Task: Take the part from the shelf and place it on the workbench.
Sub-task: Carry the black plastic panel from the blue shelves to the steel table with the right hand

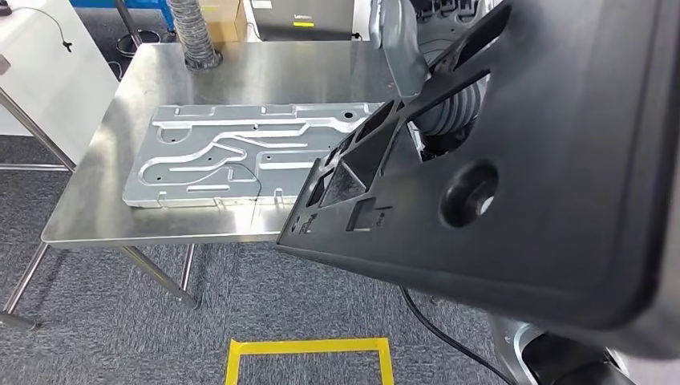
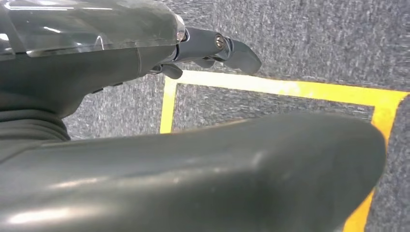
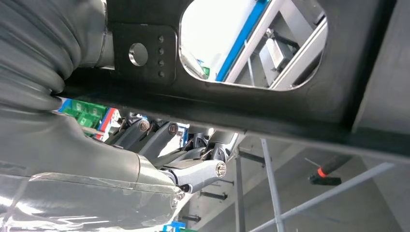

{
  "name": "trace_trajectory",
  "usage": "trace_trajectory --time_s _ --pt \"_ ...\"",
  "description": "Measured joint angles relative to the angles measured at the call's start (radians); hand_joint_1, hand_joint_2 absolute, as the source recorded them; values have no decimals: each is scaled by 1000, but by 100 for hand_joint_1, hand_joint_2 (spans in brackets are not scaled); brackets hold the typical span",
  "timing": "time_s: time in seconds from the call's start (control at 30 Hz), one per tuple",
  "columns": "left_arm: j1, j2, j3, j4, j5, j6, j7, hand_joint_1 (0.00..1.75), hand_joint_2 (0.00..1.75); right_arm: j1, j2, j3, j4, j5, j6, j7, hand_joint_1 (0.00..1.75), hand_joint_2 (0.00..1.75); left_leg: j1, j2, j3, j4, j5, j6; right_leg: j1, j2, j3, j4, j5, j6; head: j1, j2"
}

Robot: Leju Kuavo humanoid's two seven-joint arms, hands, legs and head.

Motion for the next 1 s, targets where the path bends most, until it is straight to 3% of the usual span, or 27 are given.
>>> trace_trajectory --time_s 0.07,0.13,0.2,0.27,0.33,0.4,0.47,0.5,0.53,0.57,0.63,0.67,0.7,0.8,0.83,0.93,0.97,1.0 --pt "-1 0 0 0 -2 0 -1 0 0 -7 1 0 5 0 -5 0 175 175 -4 -2 27 1 -22 -4 5 1 34 -137 105 -13 0 0" --pt "-3 0 0 0 -4 0 -1 0 0 -14 2 2 11 0 -10 -3 175 175 -5 -4 42 0 -42 -13 13 1 57 -214 161 -25 0 0" --pt "-5 1 0 0 -6 0 -1 0 0 -20 4 6 14 -1 -15 -8 175 175 -4 -4 52 4 -47 -25 16 3 70 -225 155 -34 0 0" --pt "-8 3 0 0 -8 0 0 0 0 -25 9 10 15 -2 -20 -12 175 175 -2 -1 43 46 -44 -34 12 3 93 -236 148 -45 0 0" --pt "-12 4 0 0 -9 1 0 0 0 -31 17 14 16 -4 -27 -14 175 175 2 3 -16 148 -64 -44 9 1 115 -243 134 -52 0 0" --pt "-12 5 1 0 -10 1 1 0 0 -35 23 17 20 -9 -35 -14 175 175 7 4 -104 263 -114 -55 9 1 134 -243 115 -55 0 0" --pt "-9 8 2 0 -11 2 1 0 0 -39 24 20 28 -15 -40 -12 175 175 11 5 -159 293 -137 -63 7 2 160 -242 93 -53 0 0" --pt "-8 8 3 0 -11 2 2 0 0 -43 24 21 33 -19 -41 -12 175 175 12 5 -164 260 -118 -64 6 2 174 -240 81 -50 0 0" --pt "-7 9 4 0 -11 2 2 0 0 -49 25 21 38 -22 -42 -11 175 175 13 6 -155 201 -73 -63 4 2 189 -239 68 -47 0 0" --pt "-7 10 6 0 -12 2 2 0 0 -55 26 21 44 -26 -42 -11 175 175 14 7 -142 131 -9 -61 3 2 202 -237 55 -43 0 0" --pt "-6 12 11 0 -12 2 2 0 0 -65 28 22 53 -32 -39 -12 175 175 10 8 -123 35 76 -50 3 3 220 -236 34 -32 0 0" --pt "-5 12 13 0 -12 2 2 0 0 -69 29 22 57 -33 -38 -13 175 175 8 8 -120 18 92 -42 4 4 223 -235 29 -26 0 0" --pt "-5 13 15 0 -12 2 2 0 0 -71 30 22 59 -33 -38 -15 175 175 7 8 -118 17 86 -35 5 5 225 -234 26 -20 0 0" --pt "-6 13 17 0 -13 4 1 0 0 -76 31 18 58 -30 -46 -25 175 175 11 7 -100 8 81 -18 2 4 205 -187 14 -6 0 0" --pt "-7 14 18 0 -13 5 1 0 0 -76 31 15 58 -28 -51 -28 175 175 12 7 -93 4 77 -14 0 3 180 -141 -1 -1 0 0" --pt "-9 15 23 0 -10 10 3 0 0 -58 27 1 46 1 -81 -33 175 175 10 6 -76 4 59 -8 -2 2 58 32 -65 7 0 0" --pt "-8 15 26 0 -8 14 6 0 0 -49 24 -5 38 20 -96 -32 175 175 9 5 -68 4 51 -8 -2 2 32 49 -63 6 0 0" --pt "-6 16 29 0 -6 18 8 0 0 -41 22 -11 28 43 -114 -29 175 175 8 4 -58 4 43 -9 -2 2 26 27 -35 4 0 0"
